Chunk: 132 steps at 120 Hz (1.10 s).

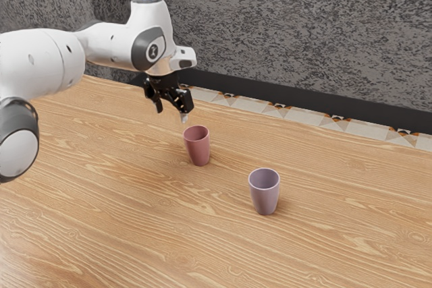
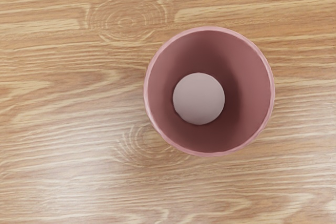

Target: Place the left cup onto the right cup

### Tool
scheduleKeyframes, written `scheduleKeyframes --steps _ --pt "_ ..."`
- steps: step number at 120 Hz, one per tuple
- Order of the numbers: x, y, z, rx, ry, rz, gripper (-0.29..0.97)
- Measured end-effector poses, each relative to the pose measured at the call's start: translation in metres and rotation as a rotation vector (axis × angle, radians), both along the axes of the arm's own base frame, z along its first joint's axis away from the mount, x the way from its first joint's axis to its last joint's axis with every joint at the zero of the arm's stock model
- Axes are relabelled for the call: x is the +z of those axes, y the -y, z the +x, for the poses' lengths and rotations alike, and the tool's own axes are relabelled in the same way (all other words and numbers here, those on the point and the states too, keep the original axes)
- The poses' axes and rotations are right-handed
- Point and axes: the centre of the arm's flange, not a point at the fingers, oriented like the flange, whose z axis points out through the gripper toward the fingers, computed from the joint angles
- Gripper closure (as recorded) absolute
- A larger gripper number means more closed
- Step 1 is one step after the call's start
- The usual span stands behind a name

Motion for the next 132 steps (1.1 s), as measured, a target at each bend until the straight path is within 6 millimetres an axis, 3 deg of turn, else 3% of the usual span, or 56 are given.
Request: scheduleKeyframes --steps 37,95,132 --pt "-0.023 0.026 0.012 -0.017 -0.009 -0.029 0.02" --pt "-0.058 0.035 0.024 -0.009 -0.037 -0.040 0.02" --pt "-0.064 0.053 0.032 -0.025 -0.031 -0.046 0.03"
